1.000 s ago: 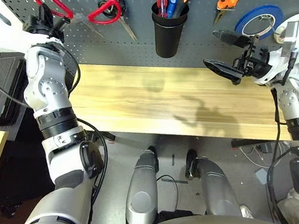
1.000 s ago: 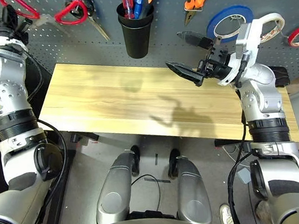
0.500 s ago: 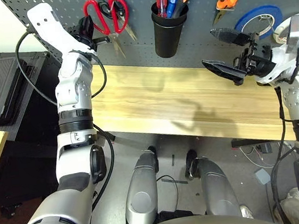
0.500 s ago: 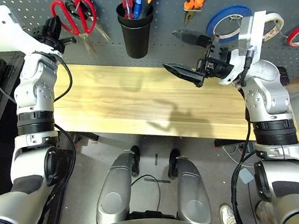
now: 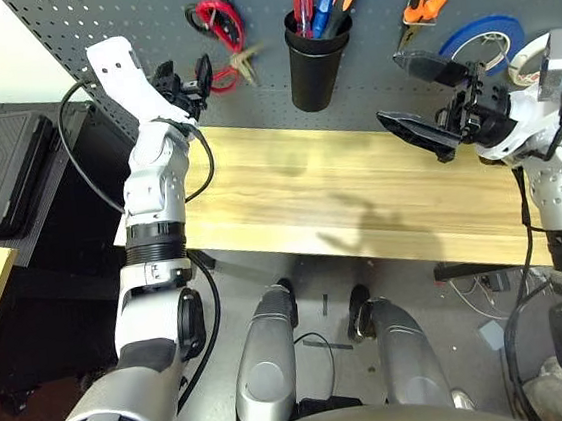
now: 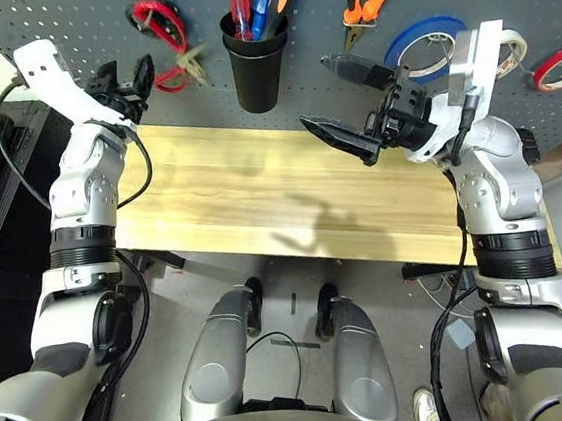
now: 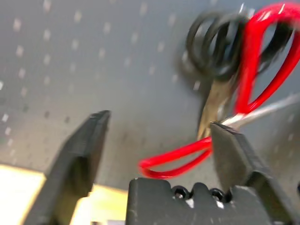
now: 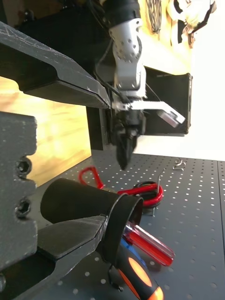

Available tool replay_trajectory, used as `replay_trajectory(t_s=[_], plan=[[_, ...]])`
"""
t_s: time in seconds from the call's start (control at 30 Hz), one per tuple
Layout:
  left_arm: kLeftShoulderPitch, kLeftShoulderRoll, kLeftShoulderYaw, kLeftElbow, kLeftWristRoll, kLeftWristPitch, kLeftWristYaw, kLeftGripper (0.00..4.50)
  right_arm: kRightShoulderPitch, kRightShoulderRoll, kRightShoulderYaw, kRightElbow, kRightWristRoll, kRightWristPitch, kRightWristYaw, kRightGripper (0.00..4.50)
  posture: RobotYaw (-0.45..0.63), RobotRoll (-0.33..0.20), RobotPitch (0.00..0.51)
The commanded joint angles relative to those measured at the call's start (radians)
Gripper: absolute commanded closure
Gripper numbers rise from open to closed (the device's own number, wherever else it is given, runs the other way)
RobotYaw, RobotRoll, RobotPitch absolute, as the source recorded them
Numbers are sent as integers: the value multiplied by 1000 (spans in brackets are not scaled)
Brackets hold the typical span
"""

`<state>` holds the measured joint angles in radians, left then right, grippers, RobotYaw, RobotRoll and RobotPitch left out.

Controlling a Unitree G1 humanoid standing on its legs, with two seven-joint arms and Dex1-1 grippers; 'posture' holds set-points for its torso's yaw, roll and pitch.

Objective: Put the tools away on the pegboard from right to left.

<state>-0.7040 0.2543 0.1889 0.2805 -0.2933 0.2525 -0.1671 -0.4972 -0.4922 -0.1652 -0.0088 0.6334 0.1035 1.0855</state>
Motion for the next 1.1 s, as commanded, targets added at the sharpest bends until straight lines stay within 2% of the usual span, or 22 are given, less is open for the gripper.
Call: replay_trajectory(t_s=[0.03, 0.33, 0.6, 0.73, 0.93, 1.1], plan=[[69, 2, -8, -68, 5, 41, -8, 48, 21, 6, 4, -4, -9, -18, 6, 0, 241, 0, 242], [259, -13, -14, -243, 5, 83, -7, 48, 58, 5, -4, 23, -35, -47, 11, 0, 241, 0, 254], [355, -21, -13, -300, 23, 64, 5, 48, 76, 17, -37, 86, -85, -109, -72, 0, 232, 0, 251], [365, -20, 15, -263, 47, -2, 30, 48, 79, 44, -82, 164, -172, -152, -271, 0, 229, 0, 252], [352, 33, 37, -85, 162, -161, 103, 48, 104, 77, -139, 321, -298, -245, -518, 0, 232, 0, 257], [346, 56, 76, 2, 181, -256, 139, 48, 98, 85, -180, 466, -386, -358, -705, 0, 227, 0, 259]])
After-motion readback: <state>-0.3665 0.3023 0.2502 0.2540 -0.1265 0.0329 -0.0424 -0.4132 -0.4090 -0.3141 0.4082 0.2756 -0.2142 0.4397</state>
